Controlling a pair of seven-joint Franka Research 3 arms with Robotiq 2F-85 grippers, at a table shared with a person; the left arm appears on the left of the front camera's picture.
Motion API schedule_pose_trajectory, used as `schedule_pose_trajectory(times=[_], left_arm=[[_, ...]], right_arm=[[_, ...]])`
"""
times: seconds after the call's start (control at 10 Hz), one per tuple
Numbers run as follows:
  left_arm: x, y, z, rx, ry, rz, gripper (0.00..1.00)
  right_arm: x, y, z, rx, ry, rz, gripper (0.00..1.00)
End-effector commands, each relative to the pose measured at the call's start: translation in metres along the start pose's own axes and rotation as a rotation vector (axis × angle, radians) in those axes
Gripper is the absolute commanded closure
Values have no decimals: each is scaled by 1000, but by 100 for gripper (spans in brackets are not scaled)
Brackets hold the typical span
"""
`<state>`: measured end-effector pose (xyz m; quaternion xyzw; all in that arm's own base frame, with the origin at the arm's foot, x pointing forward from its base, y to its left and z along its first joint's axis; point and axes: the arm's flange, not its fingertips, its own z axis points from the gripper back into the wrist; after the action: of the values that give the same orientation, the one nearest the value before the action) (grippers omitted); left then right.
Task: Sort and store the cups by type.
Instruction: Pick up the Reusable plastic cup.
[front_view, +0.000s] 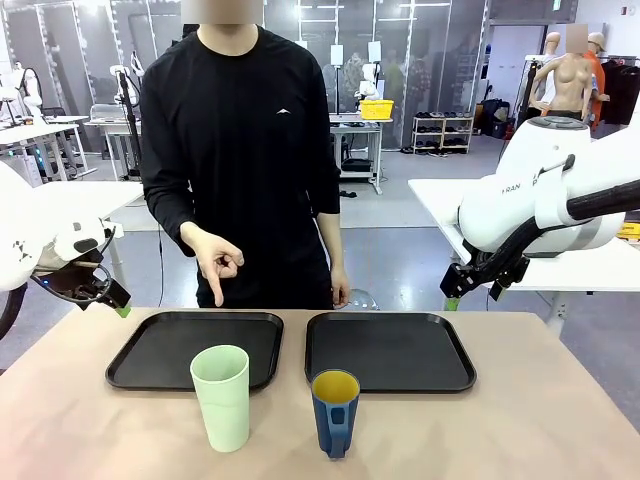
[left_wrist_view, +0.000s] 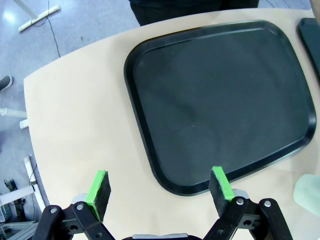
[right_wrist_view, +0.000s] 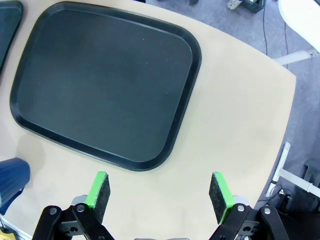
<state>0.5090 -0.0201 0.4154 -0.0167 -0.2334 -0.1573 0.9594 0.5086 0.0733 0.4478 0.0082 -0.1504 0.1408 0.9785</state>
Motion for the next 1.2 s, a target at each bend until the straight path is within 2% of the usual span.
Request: schedule_pose_trajectory(times=[0.0, 1.0, 1.1], left_arm=[[0, 2, 0, -2, -2, 5, 0], [0, 0, 0, 0, 0, 0, 0], [-3, -1, 0, 11, 19, -49, 0]], right_arm=[[-1, 0, 0, 1, -11, -2, 0], [-1, 0, 0, 1, -11, -2, 0], [-1, 0, 0, 1, -11, -2, 0]])
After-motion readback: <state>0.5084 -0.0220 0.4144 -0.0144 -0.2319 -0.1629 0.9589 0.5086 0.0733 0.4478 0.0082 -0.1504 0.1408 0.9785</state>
